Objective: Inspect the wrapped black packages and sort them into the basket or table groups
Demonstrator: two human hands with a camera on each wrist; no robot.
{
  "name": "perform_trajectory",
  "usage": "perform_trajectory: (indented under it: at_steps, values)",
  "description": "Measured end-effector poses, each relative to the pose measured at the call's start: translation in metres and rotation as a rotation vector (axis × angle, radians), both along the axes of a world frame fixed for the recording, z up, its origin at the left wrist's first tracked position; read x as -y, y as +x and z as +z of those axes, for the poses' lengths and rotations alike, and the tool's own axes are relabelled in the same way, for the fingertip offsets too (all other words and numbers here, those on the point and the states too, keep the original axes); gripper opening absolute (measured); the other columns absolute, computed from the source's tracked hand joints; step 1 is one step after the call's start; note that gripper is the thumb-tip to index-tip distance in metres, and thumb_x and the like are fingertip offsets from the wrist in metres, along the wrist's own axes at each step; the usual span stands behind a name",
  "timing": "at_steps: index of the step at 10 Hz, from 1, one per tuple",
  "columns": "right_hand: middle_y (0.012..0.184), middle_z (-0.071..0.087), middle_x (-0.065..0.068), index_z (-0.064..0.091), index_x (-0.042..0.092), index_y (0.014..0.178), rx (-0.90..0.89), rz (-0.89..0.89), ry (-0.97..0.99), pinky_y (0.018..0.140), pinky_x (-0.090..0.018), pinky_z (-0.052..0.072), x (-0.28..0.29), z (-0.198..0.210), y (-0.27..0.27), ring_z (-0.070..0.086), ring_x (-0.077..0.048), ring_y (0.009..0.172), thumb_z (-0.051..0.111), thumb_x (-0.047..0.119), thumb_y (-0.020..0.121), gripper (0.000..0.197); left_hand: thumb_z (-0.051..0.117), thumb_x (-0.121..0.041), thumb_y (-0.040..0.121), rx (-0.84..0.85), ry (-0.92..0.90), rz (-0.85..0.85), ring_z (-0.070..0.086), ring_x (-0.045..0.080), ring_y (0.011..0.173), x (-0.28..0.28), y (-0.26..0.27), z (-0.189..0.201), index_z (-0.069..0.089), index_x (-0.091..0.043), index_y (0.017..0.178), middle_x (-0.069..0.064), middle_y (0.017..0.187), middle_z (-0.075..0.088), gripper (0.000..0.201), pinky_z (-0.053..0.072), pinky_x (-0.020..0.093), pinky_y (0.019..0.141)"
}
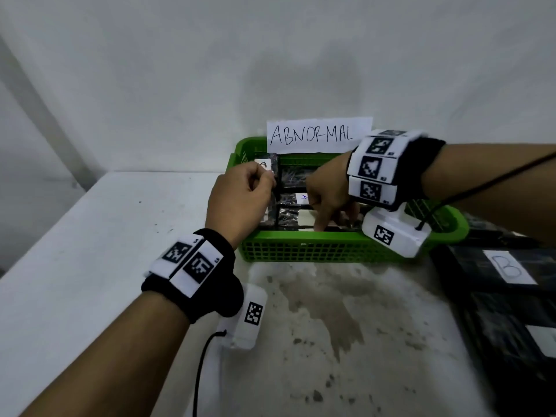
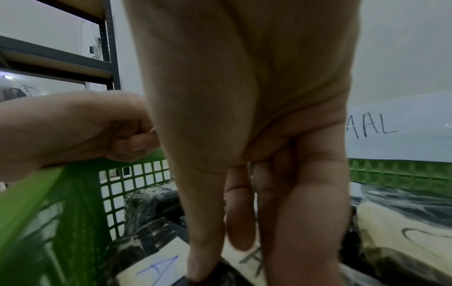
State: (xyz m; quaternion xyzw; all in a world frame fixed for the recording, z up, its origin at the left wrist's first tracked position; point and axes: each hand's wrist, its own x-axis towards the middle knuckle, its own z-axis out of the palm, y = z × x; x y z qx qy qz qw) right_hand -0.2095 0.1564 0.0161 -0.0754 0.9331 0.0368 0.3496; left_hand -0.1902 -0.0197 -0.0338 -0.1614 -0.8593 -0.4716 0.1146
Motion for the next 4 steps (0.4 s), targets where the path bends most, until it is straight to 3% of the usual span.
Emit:
perform_trajectory:
  at_steps: [1,2,3,4]
  values:
    - [0.063,0.074,0.006,0.073,0.017,0.07,-0.012,0.016,-0.002,0.05,-0.017,0.049,-0.003,0.0,0.001,0.061,-0.004,0.045,0.07,0.048,0.091,0.038,0.053,-0.029,0.098,0.009,-0.034,0.017,0.056,0.016,0.063,-0.002,-0.001,0.0,0.069,-0.016,0.081,-0.002,0.064,0.062,0.027,0.039,0.028,0.059]
    - [0.079,0.077,0.005,0.079,0.022,0.074,-0.029,0.044,-0.03,0.058,-0.02,0.049,0.0,0.004,0.007,0.058,-0.002,0.048,0.067,0.049,0.092,0.034,0.053,-0.03,0.098,0.01,-0.046,0.03,0.055,0.015,0.061,-0.002,0.0,0.0,0.069,-0.015,0.082,-0.003,0.064,0.061,0.027,0.038,0.028,0.059]
    - [0.088,0.077,0.004,0.079,0.023,0.082,-0.075,0.065,0.006,0.056,-0.016,0.045,-0.004,0.012,0.016,0.055,0.006,0.042,0.061,0.046,0.097,0.032,0.053,-0.03,0.098,-0.015,-0.073,0.045,0.051,0.011,0.057,-0.003,0.0,0.001,0.07,-0.014,0.083,-0.005,0.062,0.058,0.028,0.034,0.026,0.055]
    - [0.084,0.077,0.009,0.078,0.027,0.08,-0.264,0.007,-0.008,0.057,-0.019,0.045,-0.016,0.027,0.031,0.06,0.002,0.051,0.058,0.051,0.096,0.036,0.054,-0.029,0.097,0.011,-0.065,0.051,0.055,0.014,0.059,-0.002,0.002,0.0,0.069,-0.013,0.082,-0.003,0.064,0.062,0.027,0.04,0.028,0.057]
